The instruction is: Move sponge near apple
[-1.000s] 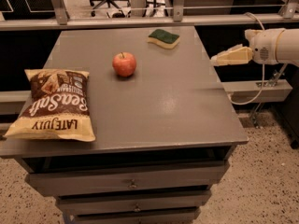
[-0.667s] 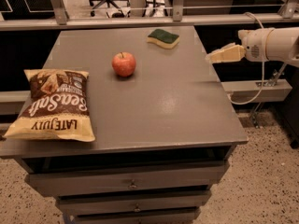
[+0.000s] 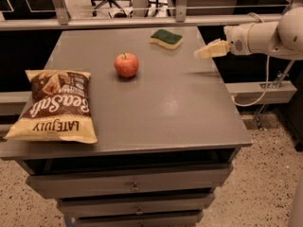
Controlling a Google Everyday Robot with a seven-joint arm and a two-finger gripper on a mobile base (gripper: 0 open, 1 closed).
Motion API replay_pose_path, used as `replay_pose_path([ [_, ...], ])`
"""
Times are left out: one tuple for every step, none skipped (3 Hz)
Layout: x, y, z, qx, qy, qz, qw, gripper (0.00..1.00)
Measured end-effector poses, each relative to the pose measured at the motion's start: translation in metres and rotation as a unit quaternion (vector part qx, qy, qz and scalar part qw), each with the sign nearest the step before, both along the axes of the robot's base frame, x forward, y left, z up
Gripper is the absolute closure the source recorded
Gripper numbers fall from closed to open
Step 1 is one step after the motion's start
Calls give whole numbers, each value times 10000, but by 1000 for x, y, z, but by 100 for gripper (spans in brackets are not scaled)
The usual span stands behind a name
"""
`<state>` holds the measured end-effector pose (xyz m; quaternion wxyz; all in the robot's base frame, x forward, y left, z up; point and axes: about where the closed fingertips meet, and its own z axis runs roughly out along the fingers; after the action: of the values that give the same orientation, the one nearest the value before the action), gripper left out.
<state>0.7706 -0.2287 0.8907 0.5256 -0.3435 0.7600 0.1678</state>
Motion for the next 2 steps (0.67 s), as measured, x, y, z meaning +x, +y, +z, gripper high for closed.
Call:
replay_pose_path([
  [13, 24, 2, -106, -49, 209, 9997, 0],
  [26, 55, 1, -159, -38, 454, 9988, 0],
])
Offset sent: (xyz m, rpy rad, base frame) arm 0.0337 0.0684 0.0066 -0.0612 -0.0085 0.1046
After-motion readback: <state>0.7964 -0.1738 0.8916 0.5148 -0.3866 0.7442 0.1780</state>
